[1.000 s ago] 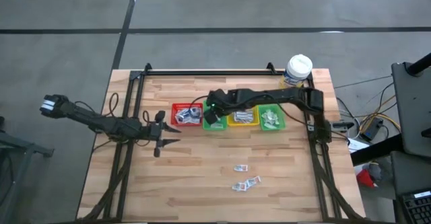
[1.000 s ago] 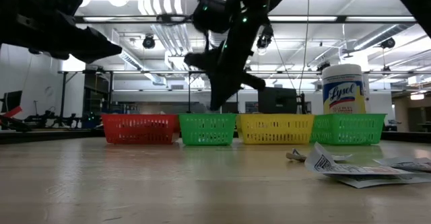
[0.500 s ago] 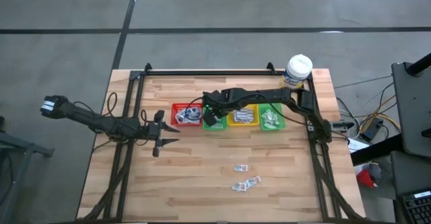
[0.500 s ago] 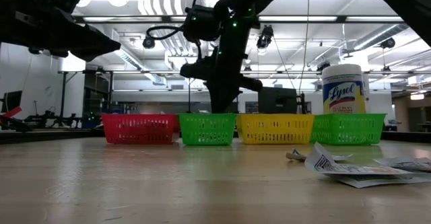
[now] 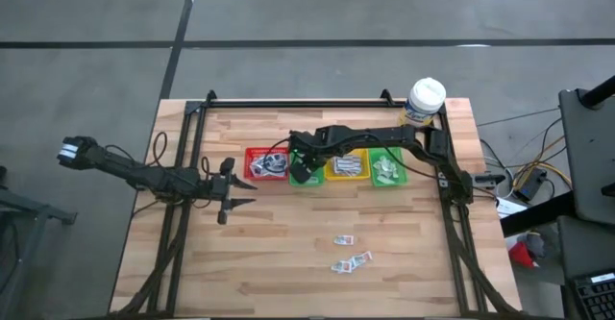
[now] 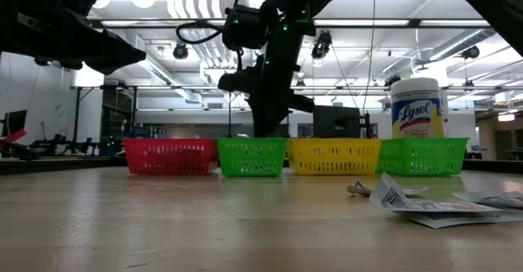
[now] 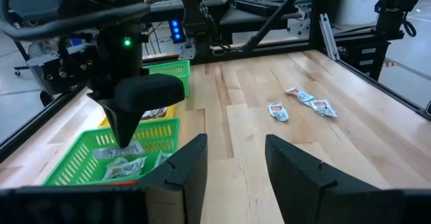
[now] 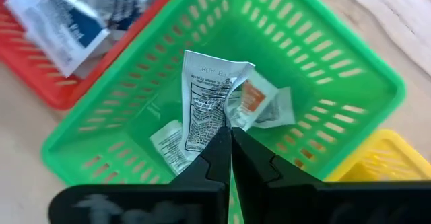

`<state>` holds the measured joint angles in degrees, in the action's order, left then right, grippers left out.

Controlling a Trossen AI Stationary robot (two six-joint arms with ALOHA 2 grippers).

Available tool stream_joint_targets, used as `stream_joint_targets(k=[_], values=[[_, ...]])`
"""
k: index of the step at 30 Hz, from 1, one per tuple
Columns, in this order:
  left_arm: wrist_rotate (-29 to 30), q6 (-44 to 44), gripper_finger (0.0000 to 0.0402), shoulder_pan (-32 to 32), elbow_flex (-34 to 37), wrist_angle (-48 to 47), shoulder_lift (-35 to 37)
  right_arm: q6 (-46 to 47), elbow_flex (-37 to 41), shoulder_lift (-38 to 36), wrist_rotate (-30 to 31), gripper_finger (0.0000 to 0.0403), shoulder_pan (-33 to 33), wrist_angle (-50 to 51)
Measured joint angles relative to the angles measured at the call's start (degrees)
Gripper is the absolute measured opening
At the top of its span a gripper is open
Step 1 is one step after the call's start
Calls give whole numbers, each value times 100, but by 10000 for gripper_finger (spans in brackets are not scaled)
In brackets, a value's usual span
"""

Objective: Pick & Place First Aid Supplies
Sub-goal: Put the ointment pack into the left green basket

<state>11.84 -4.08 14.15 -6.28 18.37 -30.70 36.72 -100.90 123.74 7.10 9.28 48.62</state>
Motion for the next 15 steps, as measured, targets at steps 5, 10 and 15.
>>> stream_joint_targets(k=[5, 10, 15], values=[[0, 0, 151, 0, 0, 2, 0, -152, 3, 0, -309, 26, 7, -184], [0, 0, 151, 0, 0, 2, 0, -215, 4, 0, -263, 63, 36, -280], [0, -29, 151, 0, 0, 2, 0, -620, -114, -20, -274, 90, 70, -54]])
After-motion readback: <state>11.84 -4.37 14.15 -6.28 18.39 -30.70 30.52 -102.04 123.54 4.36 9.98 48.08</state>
